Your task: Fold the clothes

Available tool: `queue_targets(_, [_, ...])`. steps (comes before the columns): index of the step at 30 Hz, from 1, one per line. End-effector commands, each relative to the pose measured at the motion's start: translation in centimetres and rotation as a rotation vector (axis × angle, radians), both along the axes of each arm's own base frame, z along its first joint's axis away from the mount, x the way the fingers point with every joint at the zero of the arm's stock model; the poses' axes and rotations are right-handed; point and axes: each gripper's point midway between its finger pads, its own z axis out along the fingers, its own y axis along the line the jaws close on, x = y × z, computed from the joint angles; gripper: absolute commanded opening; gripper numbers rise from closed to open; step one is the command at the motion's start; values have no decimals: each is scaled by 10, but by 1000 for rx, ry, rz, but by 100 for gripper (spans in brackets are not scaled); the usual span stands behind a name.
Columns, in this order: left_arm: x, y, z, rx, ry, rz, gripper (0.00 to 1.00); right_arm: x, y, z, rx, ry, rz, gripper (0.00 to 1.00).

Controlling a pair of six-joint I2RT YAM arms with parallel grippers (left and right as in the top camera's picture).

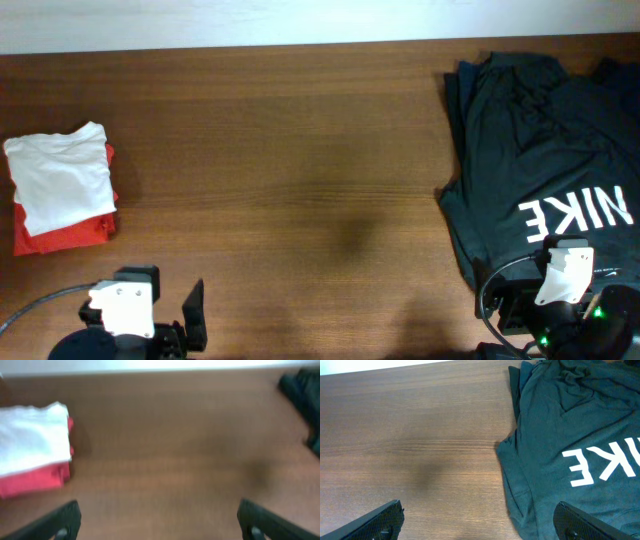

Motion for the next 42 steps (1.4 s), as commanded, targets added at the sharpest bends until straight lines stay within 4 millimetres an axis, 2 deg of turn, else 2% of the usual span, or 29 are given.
queue_targets(1, [-8, 3, -12, 6, 52, 13, 99, -2, 3, 0, -3, -8, 18, 99])
queue_targets(6, [-8, 3, -12, 6, 52, 13, 99, 4, 6, 4, -80, -65, 83, 98])
queue_targets(11, [-8, 3, -12, 6, 52, 13, 99, 21, 18, 14, -106, -249, 154, 99])
queue_targets(15, [-8, 3, -12, 6, 52, 13, 99, 42, 27, 3, -92, -433, 187, 99])
queue_targets(22, [-8, 3, -12, 6, 52, 13, 99, 60, 31, -13, -93, -679, 180, 99])
queue_targets(26, [-8, 3, -12, 6, 52, 13, 99, 74, 31, -29, -94, -747, 173, 99])
queue_targets(31, [-8, 3, -12, 6, 52, 13, 99, 89, 19, -54, -114, -821, 87, 99])
queue_targets(35, [-8, 3, -12, 6, 52, 13, 99, 93, 3, -66, -161, -767, 4, 99])
queue_targets(37, [-8, 3, -12, 6, 52, 13, 99, 95, 3, -84, -192, -696, 17, 99])
queue_targets(39, [-8, 3, -12, 6, 52, 13, 99, 95, 3, -113, -194, -578, 32, 99])
queue_targets(42, [-8, 3, -12, 6, 52, 13, 99, 95, 3, -118, -191, -556, 36, 99])
